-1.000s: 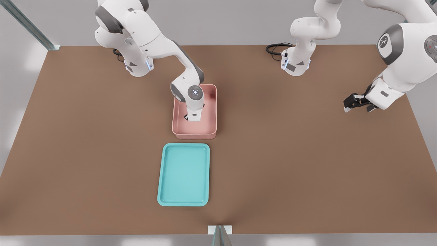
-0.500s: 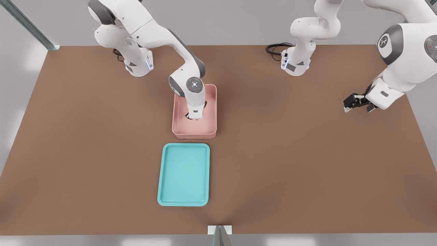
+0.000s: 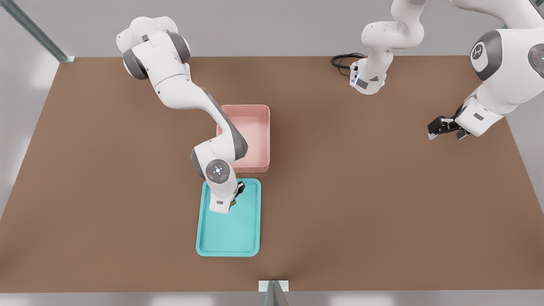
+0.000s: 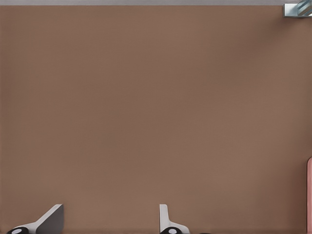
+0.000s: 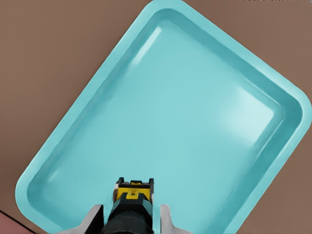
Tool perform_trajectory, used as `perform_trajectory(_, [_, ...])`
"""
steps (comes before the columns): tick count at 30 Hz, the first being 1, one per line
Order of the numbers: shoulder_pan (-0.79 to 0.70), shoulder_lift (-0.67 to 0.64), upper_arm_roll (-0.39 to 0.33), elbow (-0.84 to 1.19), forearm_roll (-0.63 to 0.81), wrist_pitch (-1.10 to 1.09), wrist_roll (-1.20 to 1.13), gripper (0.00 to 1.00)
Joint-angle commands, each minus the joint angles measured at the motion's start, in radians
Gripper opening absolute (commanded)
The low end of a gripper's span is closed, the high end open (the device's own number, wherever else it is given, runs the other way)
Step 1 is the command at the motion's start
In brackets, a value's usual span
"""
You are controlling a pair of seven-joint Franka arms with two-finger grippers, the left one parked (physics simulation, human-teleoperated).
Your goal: The left arm remains still, and the right arm places the button from the box into the tray
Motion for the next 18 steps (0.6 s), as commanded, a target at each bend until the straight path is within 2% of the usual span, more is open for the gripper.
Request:
perform_trajectory(1, [0.0, -0.003, 0.001, 0.002, -0.001, 0.021, -0.141, 1.0])
perform_trajectory(4, [-0.002, -0.063, 0.002, 0.002, 0.002, -0.083, -0.142, 1.0])
perform_trajectory(6, [-0.002, -0.238, 0.001, -0.005, 0.056, -0.362, -0.141, 1.0])
perform_trajectory(7, [-0.04, -0.347, -0.001, -0.087, 0.058, -0.442, -0.141, 1.0])
perform_trajectory(9, [-0.104, -0.52, -0.002, -0.239, 0.055, -0.525, -0.129, 1.0])
perform_trajectory(11, [-0.137, -0.625, -0.021, -0.302, 0.025, -0.576, 0.045, 1.0])
perform_trajectory(13, [-0.137, -0.668, -0.021, -0.307, -0.016, -0.568, 0.201, 1.0])
perform_trajectory(15, [-0.158, -0.646, -0.137, -0.298, -0.01, -0.526, 0.212, 1.0])
perform_trajectory(17, [-0.173, -0.635, -0.137, -0.267, -0.019, -0.531, 0.212, 1.0])
perform_trajectory(18, [-0.235, -0.626, -0.137, -0.253, 0.005, -0.537, 0.137, 1.0])
